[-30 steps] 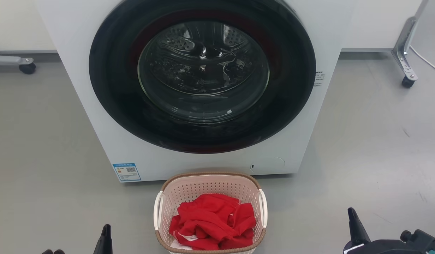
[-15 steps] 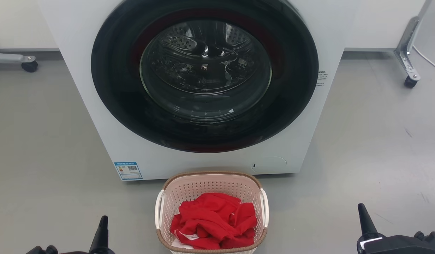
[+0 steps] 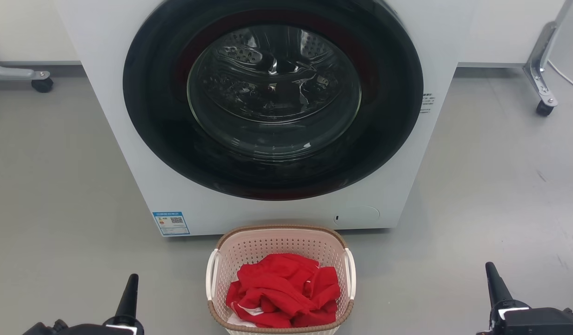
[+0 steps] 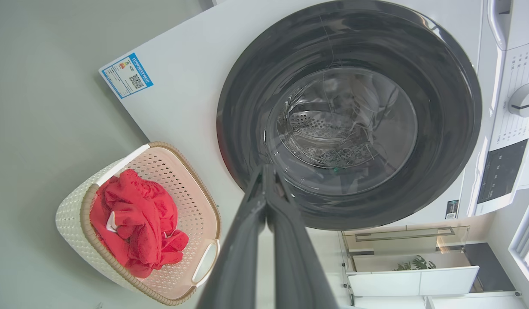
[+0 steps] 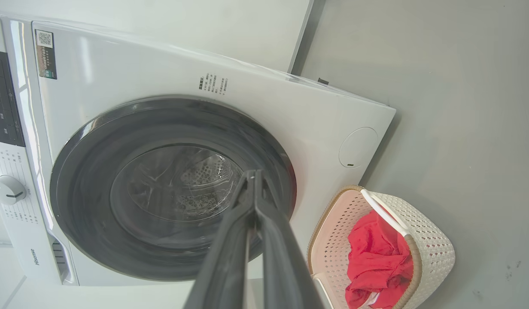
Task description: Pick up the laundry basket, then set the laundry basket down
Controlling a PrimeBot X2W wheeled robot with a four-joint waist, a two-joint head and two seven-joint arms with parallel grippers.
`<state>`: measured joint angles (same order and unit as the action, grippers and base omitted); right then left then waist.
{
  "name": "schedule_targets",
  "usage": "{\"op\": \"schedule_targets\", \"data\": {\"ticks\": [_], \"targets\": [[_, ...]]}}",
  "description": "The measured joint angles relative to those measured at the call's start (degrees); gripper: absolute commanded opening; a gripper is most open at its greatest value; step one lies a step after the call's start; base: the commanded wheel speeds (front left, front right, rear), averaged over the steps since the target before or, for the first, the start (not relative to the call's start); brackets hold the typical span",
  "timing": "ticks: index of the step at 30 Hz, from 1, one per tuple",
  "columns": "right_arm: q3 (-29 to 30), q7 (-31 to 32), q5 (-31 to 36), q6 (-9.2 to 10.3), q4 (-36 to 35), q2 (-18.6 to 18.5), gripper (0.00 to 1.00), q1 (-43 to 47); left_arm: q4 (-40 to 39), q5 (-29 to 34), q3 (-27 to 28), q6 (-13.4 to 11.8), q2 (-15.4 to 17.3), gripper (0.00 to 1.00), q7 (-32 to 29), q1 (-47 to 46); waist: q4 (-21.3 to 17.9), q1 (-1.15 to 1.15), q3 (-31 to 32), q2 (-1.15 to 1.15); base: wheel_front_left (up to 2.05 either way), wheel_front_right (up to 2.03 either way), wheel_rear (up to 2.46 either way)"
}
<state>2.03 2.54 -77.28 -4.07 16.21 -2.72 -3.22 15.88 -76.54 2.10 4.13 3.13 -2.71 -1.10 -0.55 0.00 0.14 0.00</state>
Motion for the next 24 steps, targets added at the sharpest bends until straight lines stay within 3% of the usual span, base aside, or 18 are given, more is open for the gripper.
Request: {"op": "schedule_targets", "data": {"ticks": [19, 24], "targets": [[5.4, 3.8, -14.0, -2.59, 0.8, 0.2, 0.0, -1.4, 1.0, -14.3, 3.0, 2.8, -0.7, 0.0, -3.8, -3.3, 0.5, 0.0, -0.2, 0.0, 0.0, 0.0, 0.0], [5.5, 3.9, -14.1, -2.77, 0.9, 0.2, 0.0, -2.1, 1.0, -15.2, 3.1, 3.0, -0.7, 0.0, -3.8, -3.5, 0.6, 0.0, -0.2, 0.0, 0.0, 0.0, 0.0]]}}
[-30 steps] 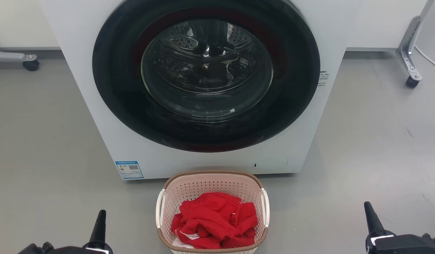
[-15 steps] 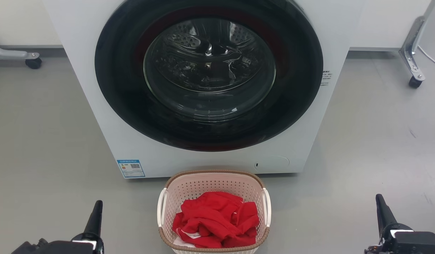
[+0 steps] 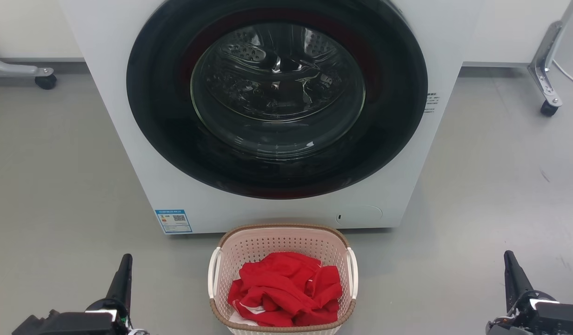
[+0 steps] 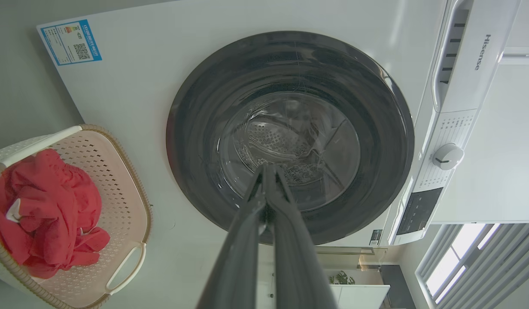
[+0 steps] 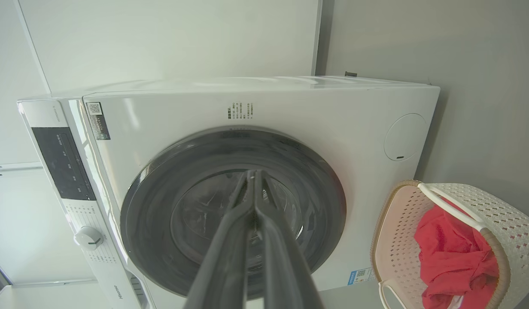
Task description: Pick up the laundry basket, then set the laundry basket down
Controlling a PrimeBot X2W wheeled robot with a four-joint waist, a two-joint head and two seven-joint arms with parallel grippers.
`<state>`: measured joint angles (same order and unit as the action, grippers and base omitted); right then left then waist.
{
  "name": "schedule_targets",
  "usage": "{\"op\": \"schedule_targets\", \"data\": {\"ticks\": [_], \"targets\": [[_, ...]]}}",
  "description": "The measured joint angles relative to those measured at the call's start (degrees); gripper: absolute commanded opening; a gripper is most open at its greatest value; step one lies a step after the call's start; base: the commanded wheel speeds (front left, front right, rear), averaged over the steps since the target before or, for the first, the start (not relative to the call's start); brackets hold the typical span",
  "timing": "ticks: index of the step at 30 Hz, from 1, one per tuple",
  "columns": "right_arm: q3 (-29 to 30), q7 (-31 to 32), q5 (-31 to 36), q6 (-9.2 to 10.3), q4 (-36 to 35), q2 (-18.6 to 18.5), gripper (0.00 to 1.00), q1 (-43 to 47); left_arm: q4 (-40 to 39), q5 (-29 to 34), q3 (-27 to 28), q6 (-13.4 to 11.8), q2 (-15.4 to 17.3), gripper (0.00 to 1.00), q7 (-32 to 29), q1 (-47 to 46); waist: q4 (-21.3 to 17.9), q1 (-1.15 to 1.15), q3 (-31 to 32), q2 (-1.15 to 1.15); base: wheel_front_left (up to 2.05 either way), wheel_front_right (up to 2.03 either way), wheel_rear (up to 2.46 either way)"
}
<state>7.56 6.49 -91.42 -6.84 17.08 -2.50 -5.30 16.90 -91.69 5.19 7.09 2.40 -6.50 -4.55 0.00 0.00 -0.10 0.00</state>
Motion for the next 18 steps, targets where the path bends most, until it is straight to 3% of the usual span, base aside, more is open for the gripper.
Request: {"op": "schedule_targets", "data": {"ticks": [18], "targets": [[0.0, 0.0, 0.0, -0.05, 0.0, 0.0, 0.0, 0.0, 0.0, 0.0, 0.0, 0.0, 0.0, 0.0, 0.0, 0.0, 0.0, 0.0, 0.0, 0.0, 0.0, 0.0, 0.0]]}}
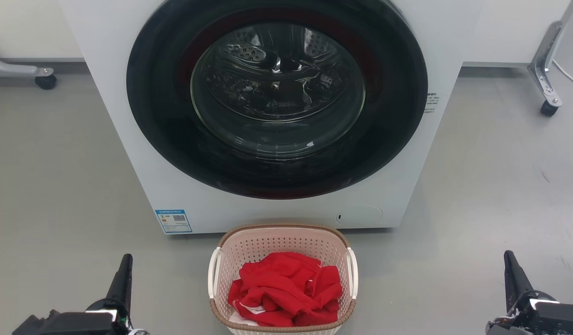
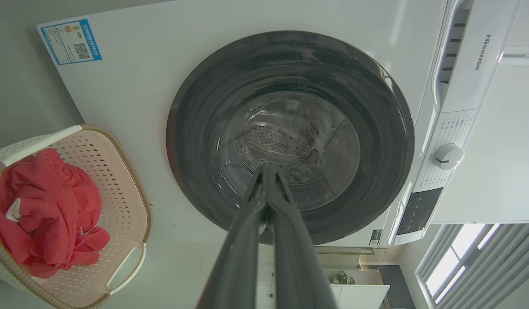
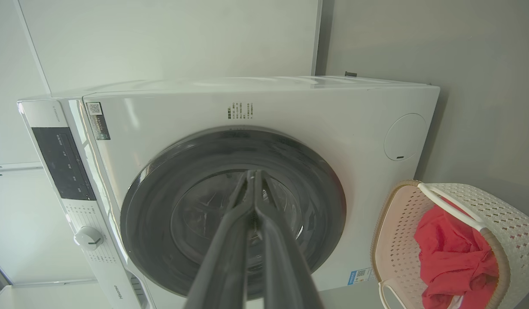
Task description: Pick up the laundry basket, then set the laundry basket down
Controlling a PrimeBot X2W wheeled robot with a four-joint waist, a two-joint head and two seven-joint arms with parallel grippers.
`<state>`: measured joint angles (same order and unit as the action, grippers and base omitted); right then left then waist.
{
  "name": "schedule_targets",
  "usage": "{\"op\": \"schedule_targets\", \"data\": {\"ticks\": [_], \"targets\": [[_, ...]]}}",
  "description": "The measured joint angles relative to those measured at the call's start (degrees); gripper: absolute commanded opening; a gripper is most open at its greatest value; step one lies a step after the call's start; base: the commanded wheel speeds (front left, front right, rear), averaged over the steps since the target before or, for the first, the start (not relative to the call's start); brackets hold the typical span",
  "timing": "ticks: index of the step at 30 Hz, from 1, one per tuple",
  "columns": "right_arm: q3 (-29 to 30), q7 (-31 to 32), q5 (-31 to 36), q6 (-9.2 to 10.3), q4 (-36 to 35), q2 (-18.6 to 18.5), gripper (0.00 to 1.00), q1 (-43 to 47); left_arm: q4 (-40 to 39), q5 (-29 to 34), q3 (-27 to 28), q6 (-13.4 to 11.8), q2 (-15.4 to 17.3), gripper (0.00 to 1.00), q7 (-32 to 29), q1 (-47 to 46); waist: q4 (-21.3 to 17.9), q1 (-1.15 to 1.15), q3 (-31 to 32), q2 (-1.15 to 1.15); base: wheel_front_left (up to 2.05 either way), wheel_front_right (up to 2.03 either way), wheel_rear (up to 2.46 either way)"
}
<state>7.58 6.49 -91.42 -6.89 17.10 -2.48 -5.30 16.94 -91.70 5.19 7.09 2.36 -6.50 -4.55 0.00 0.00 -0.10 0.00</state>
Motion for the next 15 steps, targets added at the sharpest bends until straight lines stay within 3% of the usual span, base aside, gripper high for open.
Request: {"op": "schedule_targets", "data": {"ticks": [15], "targets": [[0.0, 0.0, 0.0, 0.0, 0.0, 0.0, 0.0, 0.0, 0.0, 0.0, 0.0, 0.0, 0.0, 0.0, 0.0, 0.0, 0.0, 0.0, 0.0, 0.0, 0.0, 0.0, 0.0]]}}
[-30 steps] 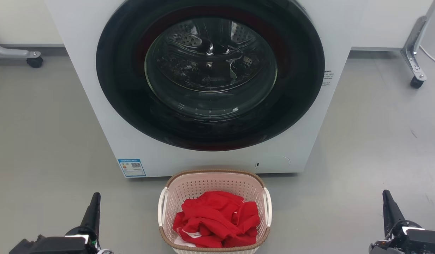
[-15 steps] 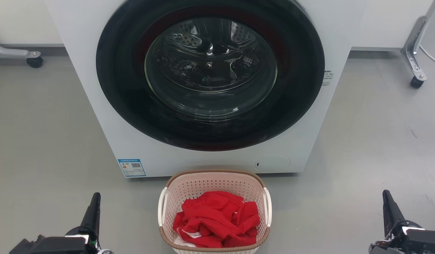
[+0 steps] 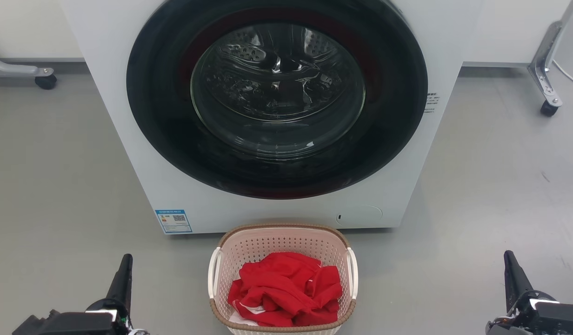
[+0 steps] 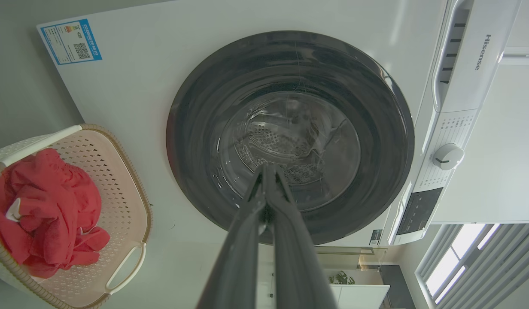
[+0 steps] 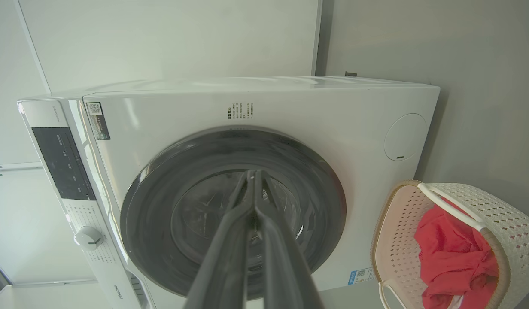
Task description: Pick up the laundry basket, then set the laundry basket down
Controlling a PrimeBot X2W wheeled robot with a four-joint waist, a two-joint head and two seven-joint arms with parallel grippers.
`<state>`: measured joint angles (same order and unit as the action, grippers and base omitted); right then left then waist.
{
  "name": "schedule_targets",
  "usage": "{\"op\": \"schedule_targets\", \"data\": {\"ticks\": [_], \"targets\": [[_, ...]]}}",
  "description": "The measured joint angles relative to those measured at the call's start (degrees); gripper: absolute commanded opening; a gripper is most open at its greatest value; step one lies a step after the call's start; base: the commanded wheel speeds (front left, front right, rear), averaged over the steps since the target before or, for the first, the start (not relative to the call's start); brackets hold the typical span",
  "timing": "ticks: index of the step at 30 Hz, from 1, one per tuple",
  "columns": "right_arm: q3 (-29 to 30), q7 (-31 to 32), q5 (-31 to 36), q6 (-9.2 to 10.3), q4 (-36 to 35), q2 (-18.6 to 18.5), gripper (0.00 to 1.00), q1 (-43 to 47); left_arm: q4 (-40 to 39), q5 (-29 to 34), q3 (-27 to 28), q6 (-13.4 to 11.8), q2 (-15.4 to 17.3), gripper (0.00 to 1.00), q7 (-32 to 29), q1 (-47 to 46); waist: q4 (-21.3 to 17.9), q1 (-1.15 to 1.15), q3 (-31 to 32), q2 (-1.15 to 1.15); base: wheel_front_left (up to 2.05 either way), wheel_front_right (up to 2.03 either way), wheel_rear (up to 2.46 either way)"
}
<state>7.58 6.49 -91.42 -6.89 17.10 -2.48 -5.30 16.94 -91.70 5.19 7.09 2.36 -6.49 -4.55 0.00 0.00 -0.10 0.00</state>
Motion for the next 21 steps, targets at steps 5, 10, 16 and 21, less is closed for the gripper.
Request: {"op": "schedule_targets", "data": {"ticks": [5, 10, 16, 21], "targets": [[0.0, 0.0, 0.0, 0.0, 0.0, 0.0, 0.0, 0.0, 0.0, 0.0, 0.0, 0.0, 0.0, 0.0, 0.0, 0.0, 0.0, 0.0, 0.0, 0.0, 0.0, 0.0, 0.0], [0.0, 0.0, 0.0, 0.0, 0.0, 0.0, 0.0, 0.0, 0.0, 0.0, 0.0, 0.0, 0.0, 0.0, 0.0, 0.0, 0.0, 0.0, 0.0, 0.0, 0.0, 0.0, 0.0], [0.0, 0.0, 0.0, 0.0, 0.0, 0.0, 0.0, 0.0, 0.0, 0.0, 0.0, 0.0, 0.0, 0.0, 0.0, 0.0, 0.0, 0.0, 0.0, 0.0, 0.0, 0.0, 0.0], [0.0, 0.0, 0.0, 0.0, 0.0, 0.0, 0.0, 0.0, 0.0, 0.0, 0.0, 0.0, 0.0, 0.0, 0.0, 0.0, 0.0, 0.0, 0.0, 0.0, 0.0, 0.0, 0.0]]}}
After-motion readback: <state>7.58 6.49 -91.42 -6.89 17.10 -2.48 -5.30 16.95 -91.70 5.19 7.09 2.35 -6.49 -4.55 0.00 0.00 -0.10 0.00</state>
